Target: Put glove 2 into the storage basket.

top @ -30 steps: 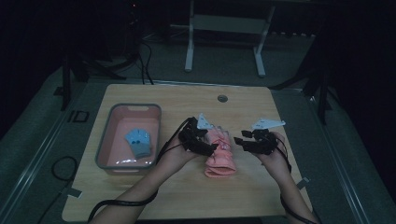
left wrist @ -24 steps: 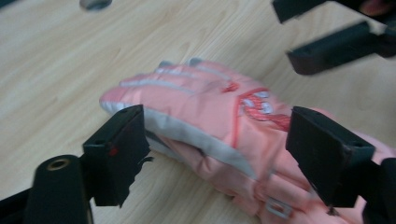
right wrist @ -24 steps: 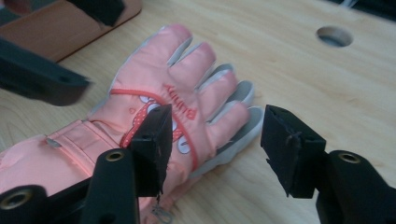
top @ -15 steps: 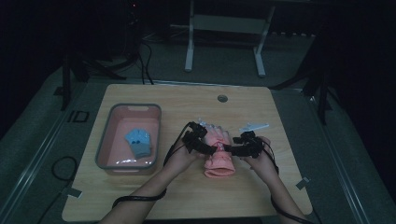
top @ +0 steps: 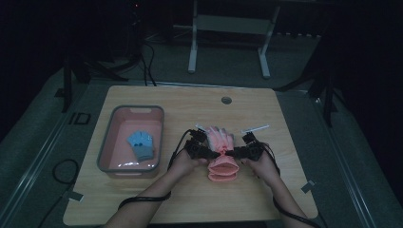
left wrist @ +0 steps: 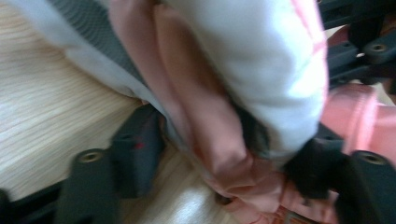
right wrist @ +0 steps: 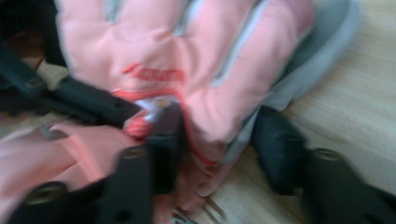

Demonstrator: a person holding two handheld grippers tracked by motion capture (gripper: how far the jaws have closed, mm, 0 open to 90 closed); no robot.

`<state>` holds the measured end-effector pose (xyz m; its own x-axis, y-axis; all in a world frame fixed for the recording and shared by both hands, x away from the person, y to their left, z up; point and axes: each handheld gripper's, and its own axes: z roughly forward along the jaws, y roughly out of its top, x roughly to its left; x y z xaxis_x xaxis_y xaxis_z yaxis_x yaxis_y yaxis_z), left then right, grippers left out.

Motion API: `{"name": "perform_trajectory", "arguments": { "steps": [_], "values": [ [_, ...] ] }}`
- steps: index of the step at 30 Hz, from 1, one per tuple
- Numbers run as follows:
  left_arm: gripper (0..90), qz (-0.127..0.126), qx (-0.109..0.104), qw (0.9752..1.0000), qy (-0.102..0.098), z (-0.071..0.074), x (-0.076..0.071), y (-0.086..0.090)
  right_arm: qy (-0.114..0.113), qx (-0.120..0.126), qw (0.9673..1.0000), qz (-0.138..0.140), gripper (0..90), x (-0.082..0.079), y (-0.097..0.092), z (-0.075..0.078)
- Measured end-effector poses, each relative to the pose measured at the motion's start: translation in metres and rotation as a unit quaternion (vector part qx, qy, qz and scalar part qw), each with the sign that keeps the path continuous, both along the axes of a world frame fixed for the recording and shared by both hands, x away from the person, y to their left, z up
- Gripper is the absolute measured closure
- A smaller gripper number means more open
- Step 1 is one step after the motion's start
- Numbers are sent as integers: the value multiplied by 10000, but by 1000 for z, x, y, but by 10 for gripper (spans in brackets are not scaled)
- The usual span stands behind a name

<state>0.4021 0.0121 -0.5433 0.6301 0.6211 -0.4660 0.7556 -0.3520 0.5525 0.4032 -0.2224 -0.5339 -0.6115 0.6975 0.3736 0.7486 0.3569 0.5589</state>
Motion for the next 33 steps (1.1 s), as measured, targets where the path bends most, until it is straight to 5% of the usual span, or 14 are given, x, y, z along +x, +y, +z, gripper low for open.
{"name": "perform_trajectory", "arguments": {
  "steps": [4,10,16,33],
  "values": [
    [575,-58,64,9999,-80,8,-3,1,-540,-321,9980,12,757,-14,11,10],
    [622,-122,92,9996,-233,30,-7,3,-689,-125,9975,-63,774,-19,10,24],
    [636,-178,124,9988,-438,59,-10,8,-1047,-193,9942,-158,774,-27,16,52],
    [638,-124,267,9968,-740,123,-12,53,-1469,44,9891,-5,773,-27,57,109]
  ]
}}
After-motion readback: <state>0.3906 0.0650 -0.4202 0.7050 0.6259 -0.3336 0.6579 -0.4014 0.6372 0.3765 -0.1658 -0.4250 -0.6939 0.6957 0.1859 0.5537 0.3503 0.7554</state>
